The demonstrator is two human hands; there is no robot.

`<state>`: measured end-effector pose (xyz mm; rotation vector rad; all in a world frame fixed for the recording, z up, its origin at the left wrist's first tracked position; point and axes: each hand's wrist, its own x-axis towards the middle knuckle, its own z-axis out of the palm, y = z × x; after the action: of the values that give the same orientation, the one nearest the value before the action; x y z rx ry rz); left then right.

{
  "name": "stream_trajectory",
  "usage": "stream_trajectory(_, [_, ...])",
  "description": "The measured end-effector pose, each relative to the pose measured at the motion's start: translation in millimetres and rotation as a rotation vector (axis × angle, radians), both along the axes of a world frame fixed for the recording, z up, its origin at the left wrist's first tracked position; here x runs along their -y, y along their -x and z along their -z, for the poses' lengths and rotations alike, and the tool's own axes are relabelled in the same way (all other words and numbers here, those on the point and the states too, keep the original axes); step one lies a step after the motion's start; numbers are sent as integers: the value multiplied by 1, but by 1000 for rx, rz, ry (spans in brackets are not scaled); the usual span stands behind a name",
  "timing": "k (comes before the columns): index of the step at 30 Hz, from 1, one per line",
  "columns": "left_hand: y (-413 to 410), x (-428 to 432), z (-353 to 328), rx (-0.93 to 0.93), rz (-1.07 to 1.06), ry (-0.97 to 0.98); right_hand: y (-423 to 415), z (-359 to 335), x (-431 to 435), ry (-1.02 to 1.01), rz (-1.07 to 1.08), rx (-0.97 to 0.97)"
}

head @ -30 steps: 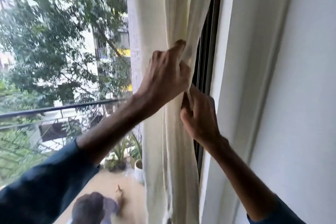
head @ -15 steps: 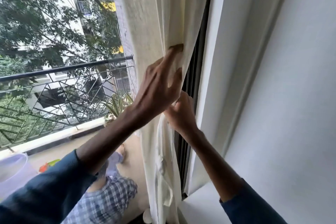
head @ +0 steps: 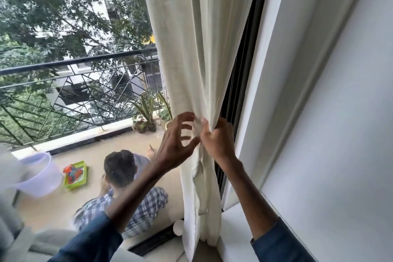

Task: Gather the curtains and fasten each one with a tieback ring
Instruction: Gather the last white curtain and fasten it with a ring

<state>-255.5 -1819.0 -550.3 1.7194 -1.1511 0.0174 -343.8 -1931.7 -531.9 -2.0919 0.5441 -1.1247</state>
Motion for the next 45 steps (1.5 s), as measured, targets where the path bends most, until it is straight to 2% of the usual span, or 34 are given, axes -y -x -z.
stream_trajectory(5, [-13, 2, 33, 58, 21, -265, 1, 53, -9, -162, -31, -242])
stream_trajectory(7, [-7, -2, 54, 122, 6, -343, 3, 66, -13, -259, -19, -257])
stream_trajectory(10, [7, -12, 81, 56, 25, -390, 5, 77, -16, -264, 28, -263])
stream_trajectory(12, [17, -15, 89, -5, -15, -380, 7, 79, -16, -249, 33, -276])
stream_trajectory(17, [33, -21, 86, -163, -275, -160, 10, 80, -13, -288, 106, -243])
stream_trajectory(21, [51, -26, 83, -255, -91, -184, 9, 84, -20, -304, 142, -303])
stream_trajectory(25, [58, -27, 84, -233, -158, -181, 11, 84, -30, -348, 130, -314])
stream_trajectory(27, [54, -29, 82, -246, -122, -213, 14, 84, -30, -393, 111, -336])
stream_trajectory(33, [33, -45, 65, -186, -8, -330, 24, 80, -12, -627, -78, -361])
stream_trajectory(35, [27, -49, 61, -245, -5, -321, 27, 77, -10, -681, -105, -321])
stream_trajectory(38, [24, -50, 59, -490, -5, -259, 29, 72, -11, -685, -100, -319])
stream_trajectory(40, [27, -49, 58, -557, 13, -217, 30, 71, -12, -682, -113, -334])
stream_trajectory(42, [30, -48, 58, -493, 66, -207, 31, 71, -13, -678, -122, -336])
stream_trajectory(45, [34, -45, 62, -176, 32, -269, 31, 71, -14, -658, -109, -334])
